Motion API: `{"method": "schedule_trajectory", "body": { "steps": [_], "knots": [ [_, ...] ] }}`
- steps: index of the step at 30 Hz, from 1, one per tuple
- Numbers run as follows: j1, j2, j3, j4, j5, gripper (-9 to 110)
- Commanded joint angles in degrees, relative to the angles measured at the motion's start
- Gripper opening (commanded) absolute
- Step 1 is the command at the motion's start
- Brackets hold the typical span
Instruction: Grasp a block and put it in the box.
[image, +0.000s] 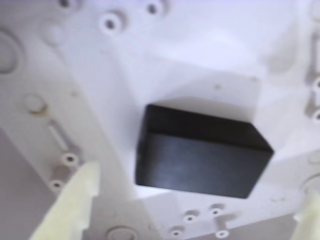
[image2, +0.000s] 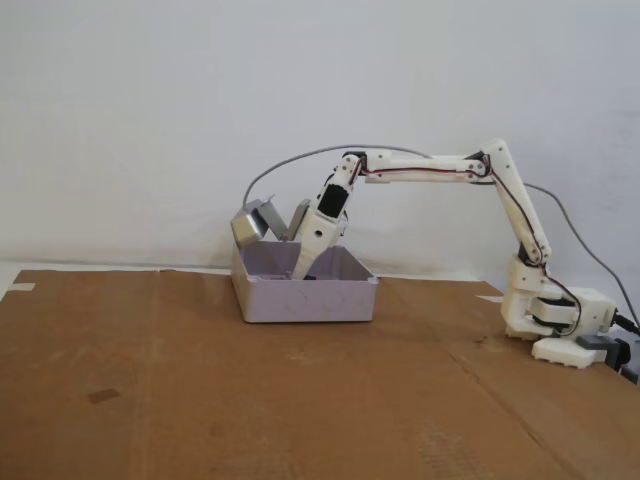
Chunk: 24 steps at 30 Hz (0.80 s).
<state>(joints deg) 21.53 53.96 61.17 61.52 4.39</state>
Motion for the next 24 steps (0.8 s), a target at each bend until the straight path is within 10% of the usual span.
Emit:
{"method": "schedule_trajectory", "body": {
  "steps": [1,24],
  "knots": [
    [-1.49,11.51,-7.47,-0.7,-0.62,48],
    [-3.52,11.51,-24.61,-0.53,-0.62,48]
  ]
}}
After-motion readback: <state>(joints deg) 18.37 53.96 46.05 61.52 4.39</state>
